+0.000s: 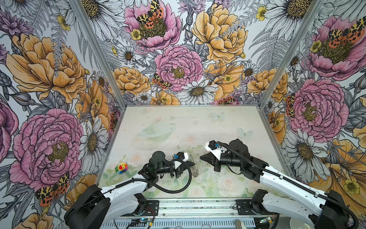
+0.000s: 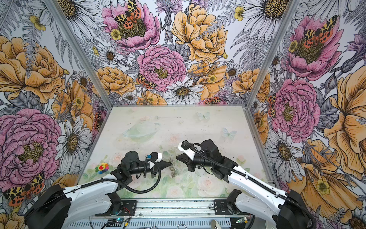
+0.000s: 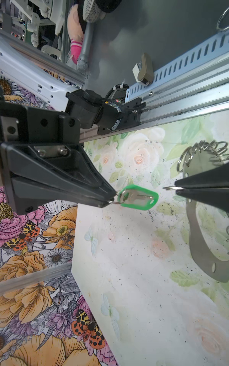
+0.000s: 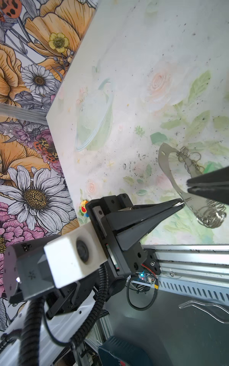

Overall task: Attach keys to a key ring
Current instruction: Insert the key into the keyring.

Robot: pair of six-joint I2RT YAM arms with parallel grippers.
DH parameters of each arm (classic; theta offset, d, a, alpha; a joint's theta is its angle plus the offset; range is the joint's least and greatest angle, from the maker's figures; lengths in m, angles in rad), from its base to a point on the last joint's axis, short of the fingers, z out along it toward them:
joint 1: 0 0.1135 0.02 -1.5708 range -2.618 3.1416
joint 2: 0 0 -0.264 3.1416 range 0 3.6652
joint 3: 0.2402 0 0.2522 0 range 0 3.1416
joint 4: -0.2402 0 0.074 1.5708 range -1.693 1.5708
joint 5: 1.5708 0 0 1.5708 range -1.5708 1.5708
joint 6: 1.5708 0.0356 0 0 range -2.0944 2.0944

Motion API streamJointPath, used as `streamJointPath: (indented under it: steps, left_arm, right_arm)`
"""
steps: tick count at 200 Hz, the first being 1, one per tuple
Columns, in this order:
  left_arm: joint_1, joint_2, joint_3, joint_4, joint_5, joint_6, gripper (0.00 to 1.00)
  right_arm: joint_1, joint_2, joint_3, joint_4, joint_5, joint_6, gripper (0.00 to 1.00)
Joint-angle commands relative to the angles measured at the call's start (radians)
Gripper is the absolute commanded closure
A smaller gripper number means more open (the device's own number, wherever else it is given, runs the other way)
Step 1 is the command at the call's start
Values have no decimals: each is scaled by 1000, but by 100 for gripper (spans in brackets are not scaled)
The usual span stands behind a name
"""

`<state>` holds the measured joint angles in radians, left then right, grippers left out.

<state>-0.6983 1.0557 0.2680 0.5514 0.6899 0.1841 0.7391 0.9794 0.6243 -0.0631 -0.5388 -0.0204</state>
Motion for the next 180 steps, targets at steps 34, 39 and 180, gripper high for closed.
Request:
streamJointPath:
  steps: [34,39,180]
  left_arm:
    - [-5,9,21,47,80,32,100]
    - [-4,12,21,47,80,30,100]
    - [-4,52,17,88,116,7,100]
  right_arm:
    - [10,30,-23,55,-55,-80,100]
    - [12,31,-25,57,-49,-80,100]
    - [45,-2,-63,89,-47,-101,100]
